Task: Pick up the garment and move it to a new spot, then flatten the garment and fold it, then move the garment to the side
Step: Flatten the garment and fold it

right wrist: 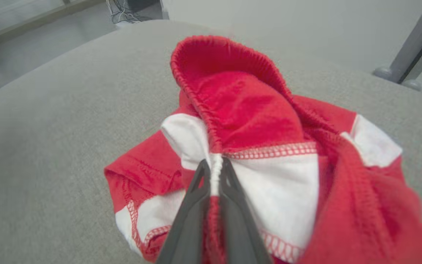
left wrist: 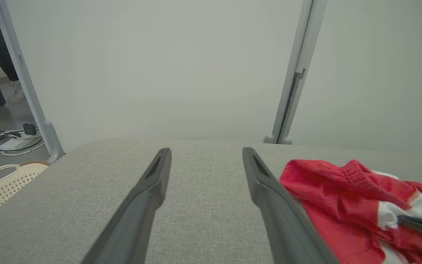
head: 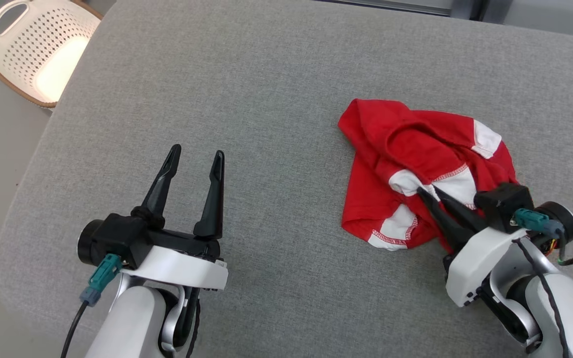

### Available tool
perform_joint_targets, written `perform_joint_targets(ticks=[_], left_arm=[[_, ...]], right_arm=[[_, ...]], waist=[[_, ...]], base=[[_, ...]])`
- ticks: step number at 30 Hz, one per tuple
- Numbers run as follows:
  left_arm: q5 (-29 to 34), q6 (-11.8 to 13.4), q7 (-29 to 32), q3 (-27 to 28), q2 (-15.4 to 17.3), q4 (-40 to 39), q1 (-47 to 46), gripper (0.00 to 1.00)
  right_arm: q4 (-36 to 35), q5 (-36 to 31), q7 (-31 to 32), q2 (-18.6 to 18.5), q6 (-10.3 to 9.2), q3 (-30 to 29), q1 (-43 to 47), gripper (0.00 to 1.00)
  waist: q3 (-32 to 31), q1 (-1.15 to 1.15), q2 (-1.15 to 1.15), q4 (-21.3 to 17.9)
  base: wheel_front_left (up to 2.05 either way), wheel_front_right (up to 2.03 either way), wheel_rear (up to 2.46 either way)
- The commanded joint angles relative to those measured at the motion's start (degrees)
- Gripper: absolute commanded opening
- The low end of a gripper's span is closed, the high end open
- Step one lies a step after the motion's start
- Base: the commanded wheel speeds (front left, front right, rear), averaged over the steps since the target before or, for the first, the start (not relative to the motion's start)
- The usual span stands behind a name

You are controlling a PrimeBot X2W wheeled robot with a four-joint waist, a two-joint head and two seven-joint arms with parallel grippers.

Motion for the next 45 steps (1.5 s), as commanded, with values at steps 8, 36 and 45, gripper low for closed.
perform_joint_targets(ticks=[8,36,45], left_arm=[[2.99,-1.46,-0.25,4.23,0.11,-0.11,-0.14,1.00],[5.05,-1.33,-0.26,7.66,2.52,-0.83,1.58,1.00],[5.15,0.12,-0.26,8.97,2.78,-1.18,6.51,1.00]], right_arm=[[-10.31,3.94,-4.47,5.14,-0.02,-3.82,3.72,0.00],[-5.47,10.59,-20.63,12.09,-0.02,-25.37,14.96,1.00],[-14.01,-3.41,-18.62,8.32,-0.02,-24.51,17.45,1.00]], waist=[[-1.74,0.00,0.00,-7.13],[-2.46,0.00,0.00,-17.89],[-8.18,0.00,0.00,-18.49]], base=[[0.00,0.00,0.00],[0.00,0.00,0.00],[0.00,0.00,0.00]])
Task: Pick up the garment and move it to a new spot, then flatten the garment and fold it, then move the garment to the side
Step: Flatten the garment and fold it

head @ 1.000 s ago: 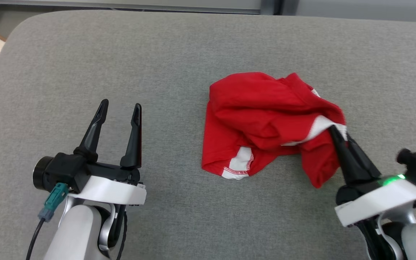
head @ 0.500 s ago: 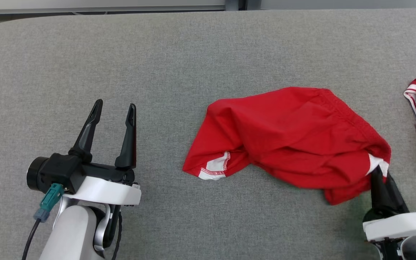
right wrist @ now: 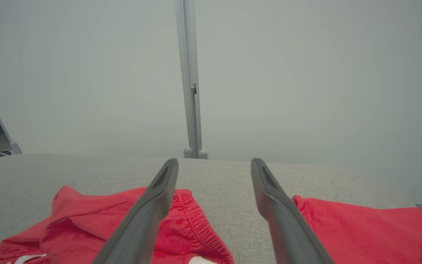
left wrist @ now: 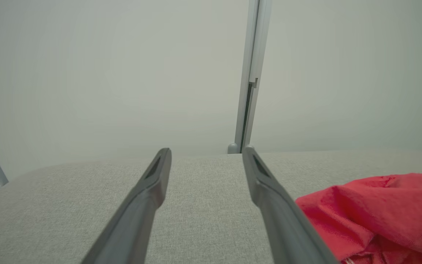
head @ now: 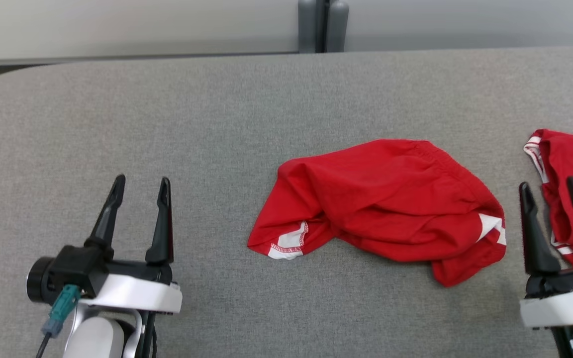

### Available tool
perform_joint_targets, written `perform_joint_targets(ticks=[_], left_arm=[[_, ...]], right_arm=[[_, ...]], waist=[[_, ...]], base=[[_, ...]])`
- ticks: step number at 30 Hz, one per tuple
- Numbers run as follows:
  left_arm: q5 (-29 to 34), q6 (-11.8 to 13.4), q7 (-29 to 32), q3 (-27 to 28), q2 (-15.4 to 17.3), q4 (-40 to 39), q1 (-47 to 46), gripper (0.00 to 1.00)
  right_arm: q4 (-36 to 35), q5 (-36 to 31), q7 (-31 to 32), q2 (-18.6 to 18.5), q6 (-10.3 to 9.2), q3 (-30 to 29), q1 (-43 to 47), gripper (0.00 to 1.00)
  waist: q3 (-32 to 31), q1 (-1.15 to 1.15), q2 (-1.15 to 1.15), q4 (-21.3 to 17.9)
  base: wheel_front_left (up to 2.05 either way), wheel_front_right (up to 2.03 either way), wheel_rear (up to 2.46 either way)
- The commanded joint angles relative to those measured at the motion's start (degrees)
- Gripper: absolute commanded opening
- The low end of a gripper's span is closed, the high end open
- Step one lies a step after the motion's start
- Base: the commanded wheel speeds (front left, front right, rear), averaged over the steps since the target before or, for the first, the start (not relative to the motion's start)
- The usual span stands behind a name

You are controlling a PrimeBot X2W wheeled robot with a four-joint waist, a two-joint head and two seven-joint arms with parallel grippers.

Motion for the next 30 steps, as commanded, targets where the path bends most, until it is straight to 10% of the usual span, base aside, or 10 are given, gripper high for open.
perform_joint_targets(ticks=[1,19,30], left_arm=[[0.13,0.35,-0.25,0.24,0.51,-0.02,1.20,1.00],[-0.46,1.49,1.64,-1.08,0.99,-2.54,6.05,1.00],[1.58,-5.33,9.01,-14.45,-1.41,1.12,0.91,1.00]], right_arm=[[-0.85,-0.72,0.64,0.19,-0.02,0.52,1.31,1.00],[-4.52,-0.91,3.30,3.17,-0.02,-0.25,6.02,1.00],[-5.27,0.27,4.02,4.17,-0.02,0.60,4.09,1.00]], waist=[[-1.99,0.00,0.00,-0.19],[-4.11,0.00,0.00,-0.72],[-0.47,0.00,0.00,-2.05]], base=[[0.00,0.00,0.00],[0.00,0.00,0.00],[0.00,0.00,0.00]])
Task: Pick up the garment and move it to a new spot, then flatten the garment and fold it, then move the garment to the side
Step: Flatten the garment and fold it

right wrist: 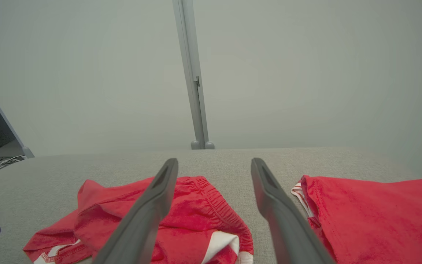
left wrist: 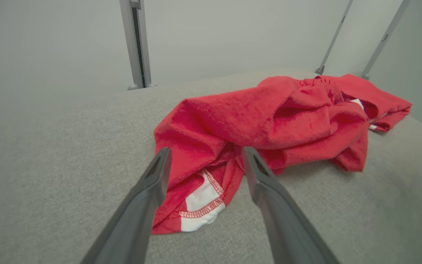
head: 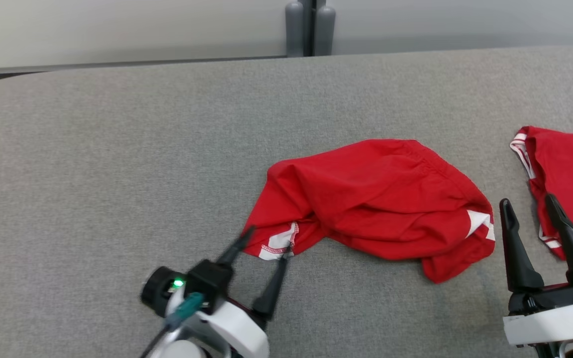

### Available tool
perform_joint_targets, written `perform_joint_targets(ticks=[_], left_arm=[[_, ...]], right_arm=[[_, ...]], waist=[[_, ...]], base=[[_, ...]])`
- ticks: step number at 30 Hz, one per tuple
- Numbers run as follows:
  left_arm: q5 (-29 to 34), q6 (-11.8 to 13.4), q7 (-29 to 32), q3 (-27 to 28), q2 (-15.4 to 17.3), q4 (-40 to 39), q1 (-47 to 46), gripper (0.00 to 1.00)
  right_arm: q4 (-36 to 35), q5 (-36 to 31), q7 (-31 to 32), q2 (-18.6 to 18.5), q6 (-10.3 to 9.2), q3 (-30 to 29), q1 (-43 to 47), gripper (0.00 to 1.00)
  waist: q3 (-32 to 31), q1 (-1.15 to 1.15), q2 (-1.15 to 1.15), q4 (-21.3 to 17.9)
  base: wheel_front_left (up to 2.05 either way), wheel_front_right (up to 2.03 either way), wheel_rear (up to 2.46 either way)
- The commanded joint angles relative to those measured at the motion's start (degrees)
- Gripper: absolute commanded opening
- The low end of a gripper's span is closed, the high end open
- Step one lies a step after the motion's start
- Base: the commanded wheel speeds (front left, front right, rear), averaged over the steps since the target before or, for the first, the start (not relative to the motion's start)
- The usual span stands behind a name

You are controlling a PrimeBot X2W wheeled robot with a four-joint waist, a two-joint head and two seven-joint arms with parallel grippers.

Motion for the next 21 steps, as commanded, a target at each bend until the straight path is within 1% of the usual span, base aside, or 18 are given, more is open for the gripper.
perform_joint_targets(ticks=[1,5,7,10,11,12,14,17,18,21], left_arm=[[0.15,-0.40,0.18,-0.53,0.21,0.54,-1.28,1.00],[0.25,-1.59,2.29,-5.26,-0.61,6.93,-4.15,1.00],[0.28,-1.73,2.03,-6.14,-0.86,9.89,-6.06,1.00],[0.56,-1.26,1.45,-6.18,-1.09,14.41,-8.71,1.00],[0.77,-0.97,1.11,-6.05,-1.07,15.80,-9.68,0.93],[0.74,-0.96,0.71,-5.95,-1.07,16.95,-10.52,0.00],[0.23,-1.19,-0.75,-5.83,-1.17,18.39,-11.88,0.00],[-0.54,-1.69,-2.96,-5.98,-1.13,17.43,-13.07,0.00],[-0.61,-1.72,-3.57,-6.04,-0.88,16.38,-13.35,0.00],[-1.26,-2.01,-4.67,-5.98,0.17,9.47,-14.04,0.00]], right_arm=[[-0.04,0.36,0.11,0.03,0.00,0.03,-0.50,1.00],[0.50,0.91,-0.24,0.58,0.00,0.80,-1.79,1.00],[0.89,1.26,-0.67,0.91,0.00,0.90,-2.10,1.00],[1.42,1.80,-1.15,1.12,0.00,1.08,-2.71,1.00],[1.64,1.89,-1.32,1.12,0.00,1.07,-2.80,1.00],[1.88,2.15,-1.37,1.21,0.00,1.05,-2.84,1.00],[2.43,2.33,-1.74,1.31,0.00,0.86,-3.04,1.00],[2.73,2.71,-2.18,1.42,0.00,0.12,-3.00,1.00],[2.74,2.69,-2.29,1.47,0.00,-0.19,-2.91,1.00],[2.78,3.08,-2.63,1.86,0.00,-1.24,-3.04,1.00]], waist=[[1.08,0.00,0.00,-0.82],[3.13,0.00,0.00,-2.49],[4.00,0.00,0.00,-3.24],[5.00,0.00,0.00,-4.21],[5.26,0.00,0.00,-4.41],[5.57,0.00,0.00,-4.60],[5.80,0.00,0.00,-4.72],[6.08,0.00,0.00,-4.32],[6.11,0.00,0.00,-4.07],[6.08,0.00,0.00,-2.51]], base=[[0.00,0.00,0.00],[0.00,0.00,0.00],[0.00,0.00,0.00],[0.00,0.00,0.00],[0.00,0.00,0.00],[0.00,0.00,0.00],[0.00,0.00,0.00],[0.00,0.00,0.00],[0.00,0.00,0.00],[0.00,0.00,0.00]])
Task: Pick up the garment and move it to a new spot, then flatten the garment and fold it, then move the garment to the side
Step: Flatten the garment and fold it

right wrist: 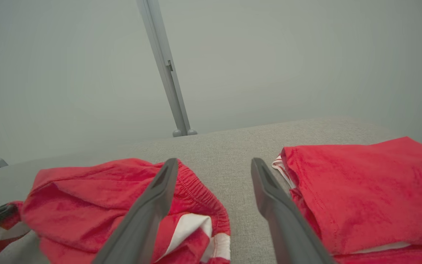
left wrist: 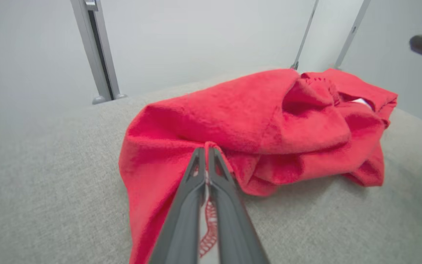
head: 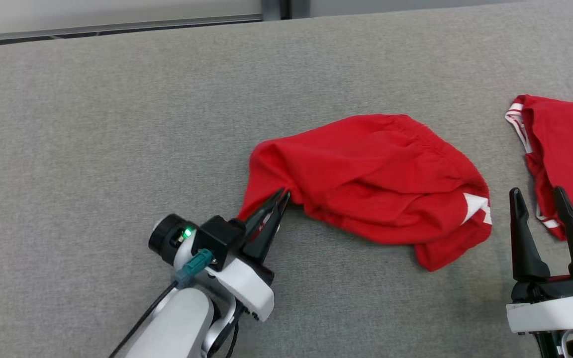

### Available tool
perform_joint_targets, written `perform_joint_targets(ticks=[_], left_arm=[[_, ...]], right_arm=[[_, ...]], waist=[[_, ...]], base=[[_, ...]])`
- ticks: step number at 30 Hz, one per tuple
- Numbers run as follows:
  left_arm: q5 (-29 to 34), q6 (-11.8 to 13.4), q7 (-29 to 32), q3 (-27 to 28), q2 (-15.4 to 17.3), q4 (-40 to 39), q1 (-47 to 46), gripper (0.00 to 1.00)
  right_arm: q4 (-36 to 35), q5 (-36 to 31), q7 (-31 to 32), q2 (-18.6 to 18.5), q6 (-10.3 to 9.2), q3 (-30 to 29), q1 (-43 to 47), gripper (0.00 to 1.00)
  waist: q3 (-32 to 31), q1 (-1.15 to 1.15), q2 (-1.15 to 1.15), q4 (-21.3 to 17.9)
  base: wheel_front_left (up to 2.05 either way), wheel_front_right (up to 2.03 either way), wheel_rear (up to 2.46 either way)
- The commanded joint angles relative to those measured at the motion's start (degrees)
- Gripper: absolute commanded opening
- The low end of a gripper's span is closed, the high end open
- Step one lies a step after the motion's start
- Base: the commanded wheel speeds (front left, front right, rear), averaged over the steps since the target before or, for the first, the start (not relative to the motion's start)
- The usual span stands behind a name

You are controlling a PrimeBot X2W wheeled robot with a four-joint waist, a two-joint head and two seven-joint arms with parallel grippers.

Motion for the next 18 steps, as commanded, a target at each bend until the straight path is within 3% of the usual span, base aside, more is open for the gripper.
perform_joint_targets(ticks=[1,10,18], left_arm=[[-0.52,-0.19,0.01,0.37,0.96,-3.68,-1.13,0.00],[-3.29,3.05,3.42,5.16,4.46,-23.38,2.70,0.00],[-7.57,8.22,5.99,12.87,6.91,-28.87,8.60,0.00]], right_arm=[[-0.04,0.23,-0.30,0.15,0.00,-0.15,-0.66,1.00],[0.88,1.57,-0.20,0.14,0.00,-0.63,-0.92,1.00],[1.13,2.32,0.02,-0.25,0.00,-1.20,-1.22,1.00]], waist=[[-0.16,0.00,0.00,1.06],[-1.81,0.00,0.00,3.87],[-2.12,0.00,0.00,4.93]], base=[[0.00,0.00,0.00],[0.00,0.00,0.00],[0.00,0.00,0.00]])
